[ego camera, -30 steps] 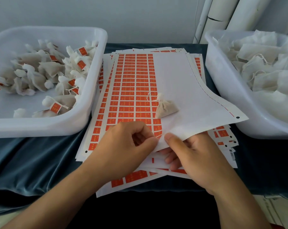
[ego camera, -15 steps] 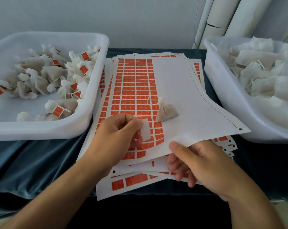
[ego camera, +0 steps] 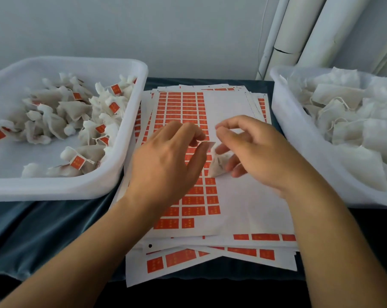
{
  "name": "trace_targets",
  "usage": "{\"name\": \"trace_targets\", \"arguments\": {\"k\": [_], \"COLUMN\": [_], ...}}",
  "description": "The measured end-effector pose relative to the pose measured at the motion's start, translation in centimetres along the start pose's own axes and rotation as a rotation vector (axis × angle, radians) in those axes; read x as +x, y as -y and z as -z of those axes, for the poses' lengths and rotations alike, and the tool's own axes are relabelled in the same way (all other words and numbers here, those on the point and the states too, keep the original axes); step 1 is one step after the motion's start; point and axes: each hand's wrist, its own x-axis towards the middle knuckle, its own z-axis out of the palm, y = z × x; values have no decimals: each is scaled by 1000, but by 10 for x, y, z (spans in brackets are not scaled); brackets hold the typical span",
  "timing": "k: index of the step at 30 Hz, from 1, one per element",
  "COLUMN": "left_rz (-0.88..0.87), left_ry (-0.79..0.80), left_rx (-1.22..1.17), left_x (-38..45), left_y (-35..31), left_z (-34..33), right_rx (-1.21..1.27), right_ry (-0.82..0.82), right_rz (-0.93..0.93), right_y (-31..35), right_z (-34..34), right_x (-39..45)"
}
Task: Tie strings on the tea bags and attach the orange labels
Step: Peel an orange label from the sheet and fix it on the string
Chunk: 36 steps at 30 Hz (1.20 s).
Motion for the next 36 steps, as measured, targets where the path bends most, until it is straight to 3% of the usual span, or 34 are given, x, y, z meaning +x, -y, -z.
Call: {"name": "trace_targets", "arguments": {"k": [4,11,17,24,31,36], "left_rz": [2,98,379,450,529,540], "left_ry": [12,65,282,528,498,324], "left_rx": [40,35,-84,-215,-251,-488], "left_x": [21,47,38,20,19,22], "left_y": [1,7,21,23,24,20], "left_z": [-15,-36,-49,-50,-56,-56], "right_rx": [118,67,132,92,105,168], "right_ry": [54,-225,-412,-436,-428,-422], "right_rz": [-30,108,120,109,105,115], "right_y": [-4,-23,-52,-73,-73,-71], "right_z": [0,1,-2,-7,-8,-7], "right_x": [36,72,80,78,80,77]}}
